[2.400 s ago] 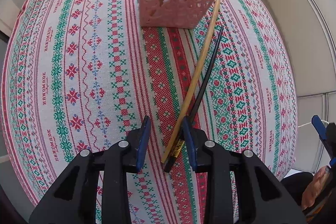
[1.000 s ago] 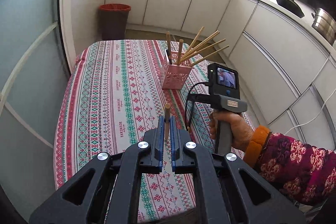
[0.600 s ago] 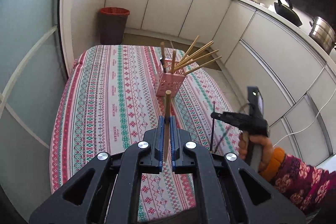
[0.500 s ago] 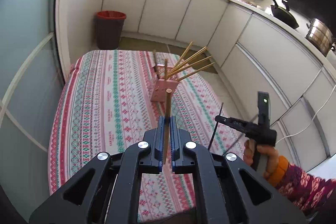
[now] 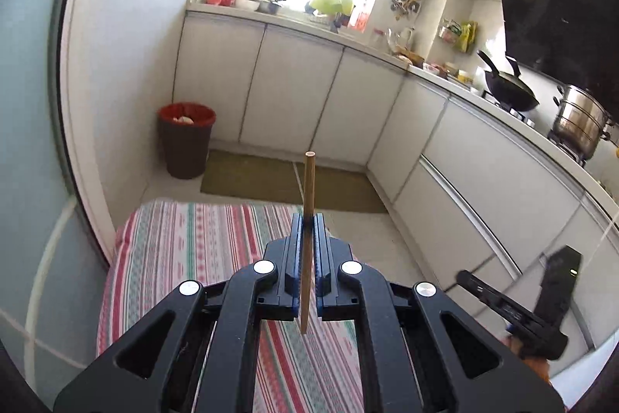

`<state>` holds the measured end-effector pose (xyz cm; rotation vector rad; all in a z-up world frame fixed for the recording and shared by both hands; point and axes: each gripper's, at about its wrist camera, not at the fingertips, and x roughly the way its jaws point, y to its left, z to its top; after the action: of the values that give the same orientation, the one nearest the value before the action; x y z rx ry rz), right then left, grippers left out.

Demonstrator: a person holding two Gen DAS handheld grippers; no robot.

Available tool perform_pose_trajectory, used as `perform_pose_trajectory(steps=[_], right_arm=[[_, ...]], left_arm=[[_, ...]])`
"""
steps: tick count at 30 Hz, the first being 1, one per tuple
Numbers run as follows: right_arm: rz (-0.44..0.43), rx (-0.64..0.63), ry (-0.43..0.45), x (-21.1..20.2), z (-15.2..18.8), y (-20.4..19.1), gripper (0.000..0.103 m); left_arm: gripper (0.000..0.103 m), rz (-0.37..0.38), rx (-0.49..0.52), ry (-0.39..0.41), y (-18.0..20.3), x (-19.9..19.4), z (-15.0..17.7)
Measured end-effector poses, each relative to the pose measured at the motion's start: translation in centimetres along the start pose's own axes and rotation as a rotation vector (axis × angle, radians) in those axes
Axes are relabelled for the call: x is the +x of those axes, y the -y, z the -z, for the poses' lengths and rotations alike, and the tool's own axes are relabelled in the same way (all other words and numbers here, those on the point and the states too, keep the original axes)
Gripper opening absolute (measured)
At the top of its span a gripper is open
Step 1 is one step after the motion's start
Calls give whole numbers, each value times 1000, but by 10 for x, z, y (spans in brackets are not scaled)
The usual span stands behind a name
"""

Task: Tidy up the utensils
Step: 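Carry both held chopsticks over the pink mesh basket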

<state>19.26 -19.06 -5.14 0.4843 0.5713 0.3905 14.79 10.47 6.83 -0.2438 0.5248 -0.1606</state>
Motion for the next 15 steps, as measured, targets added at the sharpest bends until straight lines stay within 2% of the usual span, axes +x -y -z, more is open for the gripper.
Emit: perform_pose_trajectory(steps=[3, 9, 11, 14, 15], right_arm=[[-14, -26, 26, -4, -18, -8, 5], [-18, -44, 30, 6, -42, -8, 5], [-13, -46, 29, 8, -44, -9, 5], [-20, -41, 27, 12, -48, -7, 5], [-22, -45, 33, 11, -48, -7, 5]], left_arm=[[4, -41, -8, 7, -3, 29, -16], [4, -115, -26, -40, -18, 98, -26], [6, -157, -27, -76, -24, 125, -21], [7, -160, -73, -165, -36, 153, -5], [7, -159, -96, -172, -42, 154, -1]])
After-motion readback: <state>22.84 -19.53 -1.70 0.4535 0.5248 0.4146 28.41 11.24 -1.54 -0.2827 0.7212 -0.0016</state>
